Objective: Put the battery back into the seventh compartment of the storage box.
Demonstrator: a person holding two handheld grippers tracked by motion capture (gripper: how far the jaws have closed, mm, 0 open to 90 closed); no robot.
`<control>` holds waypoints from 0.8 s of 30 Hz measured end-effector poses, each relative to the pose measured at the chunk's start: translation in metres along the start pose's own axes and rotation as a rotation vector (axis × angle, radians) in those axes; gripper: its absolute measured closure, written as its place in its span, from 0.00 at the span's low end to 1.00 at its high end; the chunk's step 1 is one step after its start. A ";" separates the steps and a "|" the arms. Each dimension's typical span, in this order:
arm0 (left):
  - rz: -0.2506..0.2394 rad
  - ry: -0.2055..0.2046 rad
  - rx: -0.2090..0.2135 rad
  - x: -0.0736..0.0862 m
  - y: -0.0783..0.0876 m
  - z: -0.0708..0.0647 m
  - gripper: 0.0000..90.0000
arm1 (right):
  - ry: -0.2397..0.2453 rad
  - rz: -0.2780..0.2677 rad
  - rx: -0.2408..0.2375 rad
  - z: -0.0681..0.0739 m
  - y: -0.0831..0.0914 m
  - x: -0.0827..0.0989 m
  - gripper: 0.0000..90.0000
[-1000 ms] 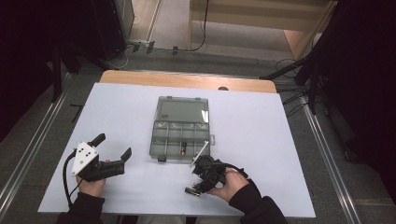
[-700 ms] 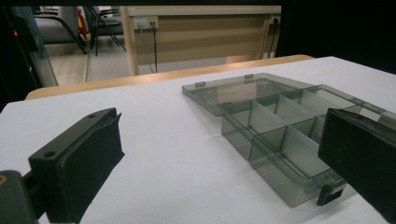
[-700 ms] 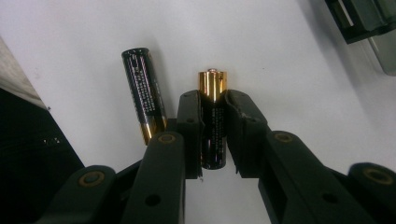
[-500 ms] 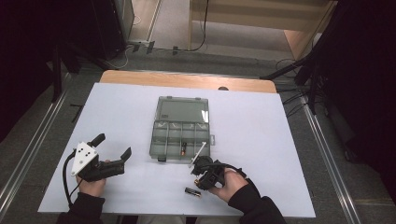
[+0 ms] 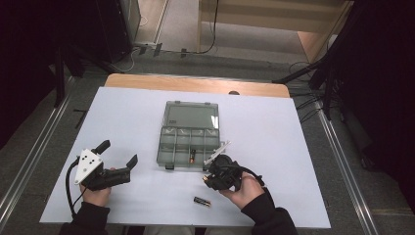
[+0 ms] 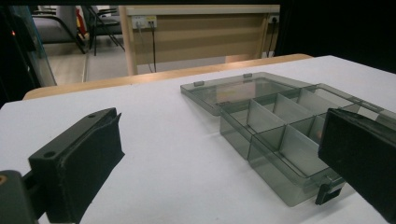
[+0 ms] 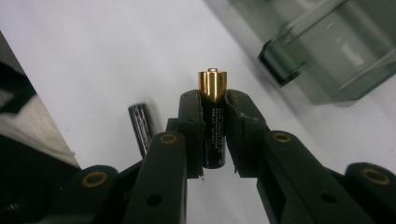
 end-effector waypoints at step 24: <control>-0.002 0.000 0.002 0.000 0.001 0.000 0.00 | -0.276 -0.258 -0.168 -0.009 0.009 -0.045 0.87</control>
Point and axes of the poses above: each handheld gripper's, and its own axes: y roughly backward along the jaws, x roughly out of its underside, z roughly to its left, the point moved 6 cm from there along -y, roughly forward along the jaws, and after that the axes turned 15 degrees about -y, right-handed, at the moved point
